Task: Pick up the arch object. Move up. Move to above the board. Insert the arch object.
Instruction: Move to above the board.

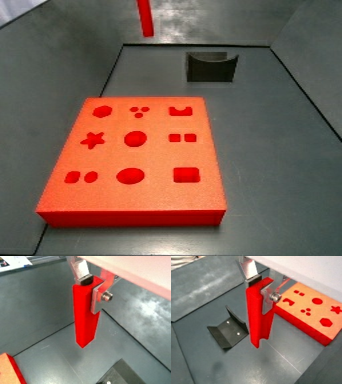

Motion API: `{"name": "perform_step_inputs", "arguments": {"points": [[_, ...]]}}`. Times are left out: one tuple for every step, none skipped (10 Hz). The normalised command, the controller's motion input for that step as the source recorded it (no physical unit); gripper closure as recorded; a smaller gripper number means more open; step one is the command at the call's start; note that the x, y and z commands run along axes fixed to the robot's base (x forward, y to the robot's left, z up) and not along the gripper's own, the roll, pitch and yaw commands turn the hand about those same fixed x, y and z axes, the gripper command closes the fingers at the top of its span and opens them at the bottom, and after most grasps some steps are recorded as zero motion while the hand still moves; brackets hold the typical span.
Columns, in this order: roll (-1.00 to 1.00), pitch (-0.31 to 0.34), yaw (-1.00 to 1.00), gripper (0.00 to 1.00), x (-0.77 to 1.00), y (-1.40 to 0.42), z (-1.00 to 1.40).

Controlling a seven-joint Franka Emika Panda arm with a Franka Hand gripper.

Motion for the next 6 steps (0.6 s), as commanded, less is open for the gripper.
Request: {"name": "perform_step_inputs", "arguments": {"points": [[-0.29, 0.674, -0.53, 1.00, 0.24, -1.00, 0.32], [-0.22, 0.652, -0.45, 1.00, 0.25, -1.00, 0.29], [-0.12, 0.543, -0.28, 1.00, 0.27, -1.00, 0.30], [-0.10, 0.404, -0.15, 1.00, 0.28, -1.00, 0.29], [-0.05, 0.280, -0.07, 1.00, 0.28, -1.00, 0.29], [-0.02, 0.167, -0.03, 1.00, 0.28, -1.00, 0.30]]}}
